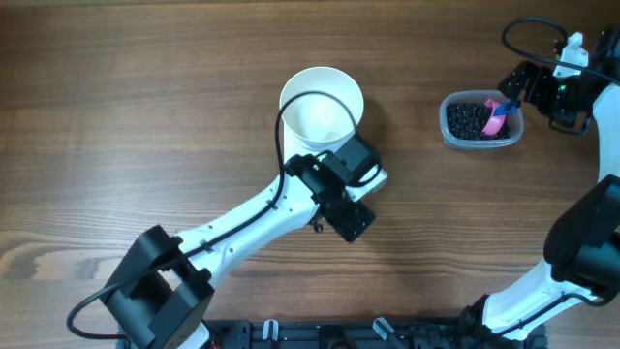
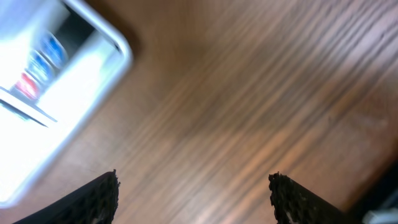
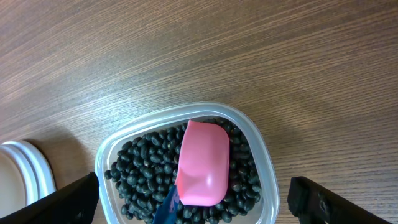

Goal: Scoop item into bowl and weigh 150g on scale
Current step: 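Move the left gripper down to the scale's front buttons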

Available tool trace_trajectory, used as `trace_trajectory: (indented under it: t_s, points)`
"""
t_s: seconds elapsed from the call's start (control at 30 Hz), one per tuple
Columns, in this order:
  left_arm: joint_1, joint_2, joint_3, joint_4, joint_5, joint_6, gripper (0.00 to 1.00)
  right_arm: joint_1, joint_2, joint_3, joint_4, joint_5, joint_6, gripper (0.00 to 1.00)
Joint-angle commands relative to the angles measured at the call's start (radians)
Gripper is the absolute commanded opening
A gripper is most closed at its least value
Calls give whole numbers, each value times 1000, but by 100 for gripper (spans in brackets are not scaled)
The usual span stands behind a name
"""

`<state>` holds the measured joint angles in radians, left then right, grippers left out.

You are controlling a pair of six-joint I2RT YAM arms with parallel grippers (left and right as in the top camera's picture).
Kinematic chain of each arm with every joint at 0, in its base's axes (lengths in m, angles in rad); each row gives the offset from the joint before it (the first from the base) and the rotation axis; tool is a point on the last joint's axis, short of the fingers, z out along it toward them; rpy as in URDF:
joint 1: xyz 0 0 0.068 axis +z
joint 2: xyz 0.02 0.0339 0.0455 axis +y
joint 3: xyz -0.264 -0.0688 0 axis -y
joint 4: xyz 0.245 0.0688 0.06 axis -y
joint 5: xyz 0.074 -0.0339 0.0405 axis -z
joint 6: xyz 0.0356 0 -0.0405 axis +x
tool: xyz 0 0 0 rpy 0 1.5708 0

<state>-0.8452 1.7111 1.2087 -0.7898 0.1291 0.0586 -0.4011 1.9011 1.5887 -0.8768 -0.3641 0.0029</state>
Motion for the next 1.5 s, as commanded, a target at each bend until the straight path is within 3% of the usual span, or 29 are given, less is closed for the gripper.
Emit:
trace_trajectory:
  t_s: [0.0,0.13,0.67,1.47]
  points:
    - [1,14,37,23,-127,124,86,-2,-26,19,2,10,0,100]
    - [-2,70,37,27,-130,153,100,-2,-26,19,2,10,1,100]
    - [6,266,37,158,-229,173,100,-2,-26,19,3,10,0,100]
    - [8,306,37,170,-225,173,100,-2,-26,19,3,10,0,100]
